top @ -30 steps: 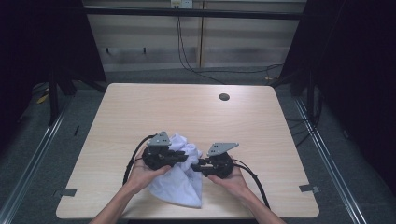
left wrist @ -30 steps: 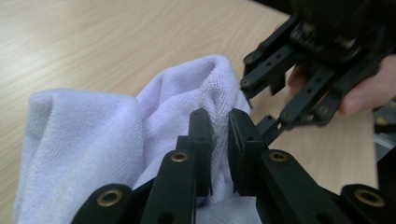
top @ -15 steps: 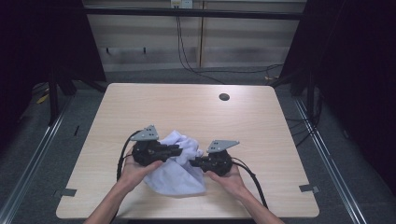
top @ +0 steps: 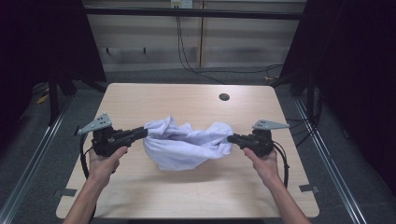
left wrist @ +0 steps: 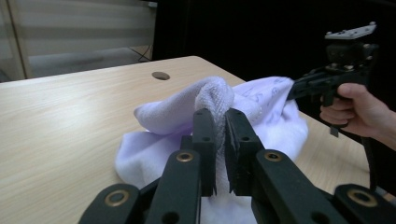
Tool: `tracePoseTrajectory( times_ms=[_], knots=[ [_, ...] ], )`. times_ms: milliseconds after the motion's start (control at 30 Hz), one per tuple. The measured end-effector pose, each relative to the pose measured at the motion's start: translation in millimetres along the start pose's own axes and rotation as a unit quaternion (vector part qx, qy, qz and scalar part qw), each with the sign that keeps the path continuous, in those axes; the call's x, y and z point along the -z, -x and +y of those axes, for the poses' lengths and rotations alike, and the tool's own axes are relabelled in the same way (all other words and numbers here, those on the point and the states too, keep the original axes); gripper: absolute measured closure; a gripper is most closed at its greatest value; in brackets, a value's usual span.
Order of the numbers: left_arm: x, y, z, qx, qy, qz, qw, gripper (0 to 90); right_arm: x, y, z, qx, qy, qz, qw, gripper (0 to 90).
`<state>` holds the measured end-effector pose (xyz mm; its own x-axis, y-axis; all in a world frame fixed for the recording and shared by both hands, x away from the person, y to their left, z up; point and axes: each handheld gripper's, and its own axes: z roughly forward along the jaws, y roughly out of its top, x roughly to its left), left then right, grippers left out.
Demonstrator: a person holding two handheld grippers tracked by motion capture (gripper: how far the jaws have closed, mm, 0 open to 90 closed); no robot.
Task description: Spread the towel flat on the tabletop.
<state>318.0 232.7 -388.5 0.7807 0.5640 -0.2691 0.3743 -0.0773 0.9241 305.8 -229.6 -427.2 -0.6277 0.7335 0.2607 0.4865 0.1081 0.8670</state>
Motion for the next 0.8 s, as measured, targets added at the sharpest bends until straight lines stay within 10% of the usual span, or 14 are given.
tracePoseTrajectory(
  times_ms=[367,533,800],
  knots=[
    [2.5,-10.6,12.0,0.023,0.024,0.022,0.9992,84.2,32.9,17.7,30.2,-0.023,0.048,-0.023,0.9983,84.8],
    [-5.1,-30.2,62.3,0.024,0.041,0.082,0.9955,84.2,21.6,25.6,86.4,-0.015,0.068,-0.038,0.9969,84.9],
    [12.7,-27.3,123.9,-0.009,0.099,0.103,0.9897,84.4,21.9,21.1,172.9,0.028,0.104,-0.062,0.9922,85.6]
  ],
)
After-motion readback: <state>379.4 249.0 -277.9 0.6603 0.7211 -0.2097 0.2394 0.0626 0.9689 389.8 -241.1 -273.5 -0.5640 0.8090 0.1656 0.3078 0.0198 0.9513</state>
